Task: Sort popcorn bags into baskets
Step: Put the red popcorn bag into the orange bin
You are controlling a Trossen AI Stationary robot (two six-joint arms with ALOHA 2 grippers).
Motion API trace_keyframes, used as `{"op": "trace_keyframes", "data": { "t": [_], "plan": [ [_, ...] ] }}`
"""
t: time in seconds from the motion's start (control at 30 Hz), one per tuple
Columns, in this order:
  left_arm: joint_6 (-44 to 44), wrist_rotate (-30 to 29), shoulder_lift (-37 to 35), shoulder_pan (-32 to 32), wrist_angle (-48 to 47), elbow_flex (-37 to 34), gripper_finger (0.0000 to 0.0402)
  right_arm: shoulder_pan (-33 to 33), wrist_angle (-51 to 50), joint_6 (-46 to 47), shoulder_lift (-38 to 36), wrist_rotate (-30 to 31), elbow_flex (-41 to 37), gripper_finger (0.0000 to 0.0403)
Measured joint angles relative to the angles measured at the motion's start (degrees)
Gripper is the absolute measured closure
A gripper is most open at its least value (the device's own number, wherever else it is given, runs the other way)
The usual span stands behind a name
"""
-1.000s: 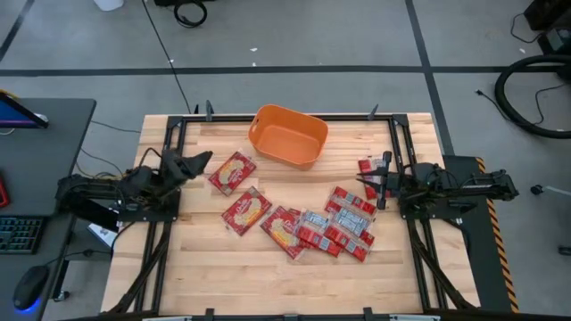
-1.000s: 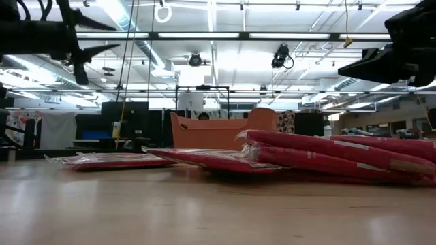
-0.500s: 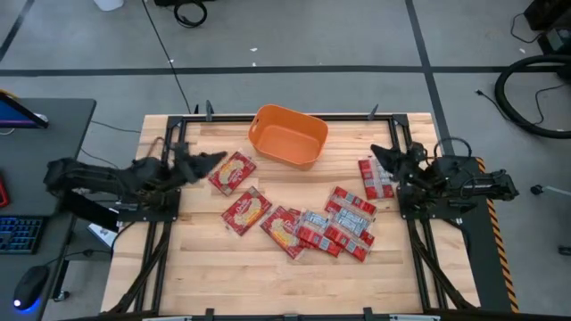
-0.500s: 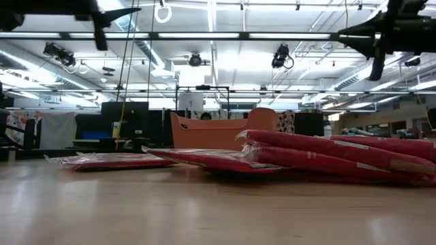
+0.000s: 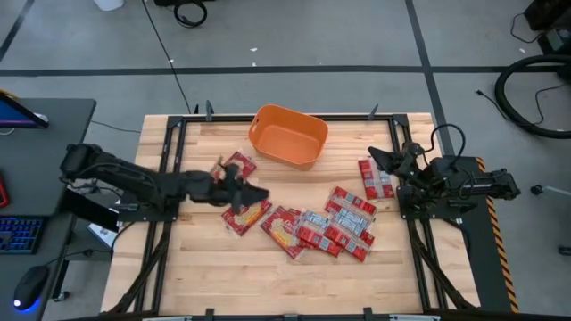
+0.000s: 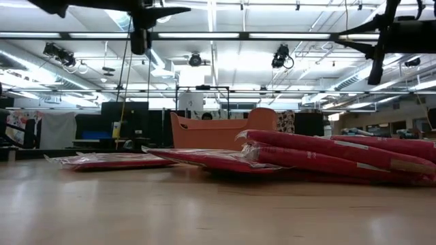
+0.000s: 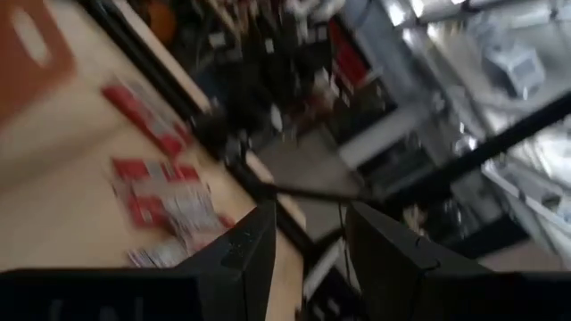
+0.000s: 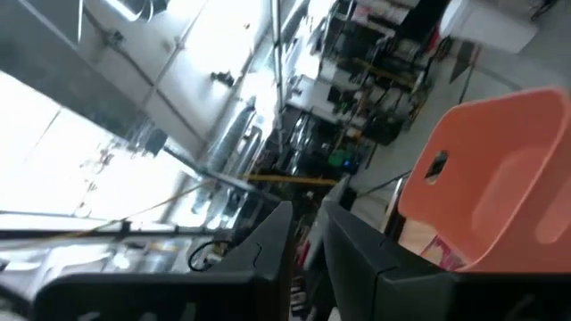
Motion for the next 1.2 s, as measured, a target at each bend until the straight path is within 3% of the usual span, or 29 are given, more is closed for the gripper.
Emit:
{"op": "trace_keyframes", "data": {
  "t": [0.17,0.37,0.63,0.77,1.0,1.2],
  "plan": [
    [1.42,4.65,9.68,-3.17,-4.78,8.07,0.026,0.0,1.71,-0.06,0.0,-2.09,0.0,0.0335],
    [10.02,13.8,19.57,-6.33,-24.38,20.17,0.026,0.0,4.91,-3.54,0.0,-7.05,0.0,0.0335],
    [33.69,15.22,31.82,-9.01,-52.34,37.6,0.0237,0.0,2.77,-3.23,3.33,-8.19,0.0,0.0335],
    [46.23,8.33,37.24,-10.95,-62.56,42.65,0.0205,0.0,2.81,-0.33,5.97,-9.4,0.0,0.0335],
    [60.52,-13.09,42.67,-14.55,-68.87,43.82,0.0176,0.0,2.37,1.31,8.59,-13.99,0.0,0.0335],
    [61.08,-12.18,47.54,-14.95,-67.69,43.82,0.0181,0.0,2.44,1.33,9.01,-13.47,0.0,0.0335]
  ]
}}
